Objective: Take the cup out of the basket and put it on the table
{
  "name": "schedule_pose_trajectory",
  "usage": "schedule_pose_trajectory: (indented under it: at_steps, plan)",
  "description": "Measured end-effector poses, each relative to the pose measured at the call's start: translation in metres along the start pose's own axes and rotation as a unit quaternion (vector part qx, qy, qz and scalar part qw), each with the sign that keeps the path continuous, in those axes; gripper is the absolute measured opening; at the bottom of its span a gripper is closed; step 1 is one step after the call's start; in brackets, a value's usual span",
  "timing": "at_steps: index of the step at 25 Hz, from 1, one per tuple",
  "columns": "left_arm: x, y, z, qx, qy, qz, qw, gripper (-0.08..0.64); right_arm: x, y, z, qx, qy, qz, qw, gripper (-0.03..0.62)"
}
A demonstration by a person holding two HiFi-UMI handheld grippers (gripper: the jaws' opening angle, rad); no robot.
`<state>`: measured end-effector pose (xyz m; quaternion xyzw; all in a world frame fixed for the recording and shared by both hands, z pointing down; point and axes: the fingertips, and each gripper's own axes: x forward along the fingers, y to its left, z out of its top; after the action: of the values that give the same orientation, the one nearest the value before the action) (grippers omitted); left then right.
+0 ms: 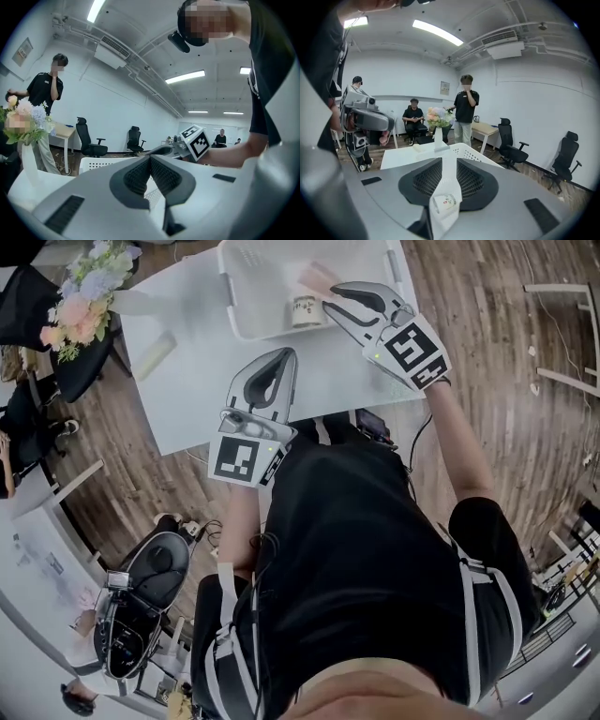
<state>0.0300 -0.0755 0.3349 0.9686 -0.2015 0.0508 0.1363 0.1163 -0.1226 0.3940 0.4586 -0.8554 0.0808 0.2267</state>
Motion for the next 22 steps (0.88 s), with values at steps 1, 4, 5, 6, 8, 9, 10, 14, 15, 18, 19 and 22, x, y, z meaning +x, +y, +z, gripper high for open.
schedule_pose_trajectory:
  at_steps: [1,4,5,6,8,9,10,14,15,18,19,22]
  plan:
    - [0.001,0.001,0.0,0.0,0.001,-0.001,1.0,0.02,0.007,-0.005,-0.004,-0.009,0.014,0.007,1.0,0.092]
    - [0.003,0.005,-0.002,-0.002,0.005,0.0,1.0,0.02,0.029,-0.015,-0.02,-0.043,0.067,0.042,0.996,0.123]
    - [0.004,0.006,-0.002,-0.003,0.006,0.0,1.0,0.02,0.037,-0.018,-0.026,-0.058,0.085,0.055,0.993,0.132]
    - [0.004,0.007,-0.003,-0.005,0.007,0.001,1.0,0.02,0.044,-0.02,-0.031,-0.072,0.101,0.067,0.99,0.14]
    - [0.005,0.01,-0.005,-0.006,0.007,0.002,0.9999,0.02,0.057,-0.024,-0.041,-0.093,0.129,0.092,0.983,0.154]
    - [0.005,0.011,-0.006,-0.007,0.008,0.002,0.9999,0.02,0.063,-0.025,-0.045,-0.102,0.143,0.105,0.979,0.16]
    - [0.006,0.013,-0.006,-0.009,0.008,0.003,0.9999,0.02,0.069,-0.024,-0.05,-0.11,0.155,0.119,0.974,0.165]
    - [0.005,0.019,-0.011,-0.019,0.019,0.009,0.9996,0.02,0.091,-0.013,-0.073,-0.142,0.206,0.182,0.951,0.203]
    - [0.006,0.021,-0.011,-0.02,0.018,0.009,0.9996,0.02,0.096,-0.01,-0.08,-0.149,0.22,0.196,0.944,0.214]
    - [0.006,0.024,-0.011,-0.019,0.011,0.008,0.9997,0.02,0.11,-0.003,-0.103,-0.165,0.255,0.228,0.925,0.235]
    - [0.006,0.025,-0.011,-0.019,0.011,0.008,0.9997,0.02,0.114,0.0,-0.11,-0.174,0.264,0.236,0.919,0.238]
    - [0.007,0.028,-0.012,-0.021,0.013,0.011,0.9996,0.02,0.122,0.004,-0.133,-0.205,0.294,0.254,0.898,0.239]
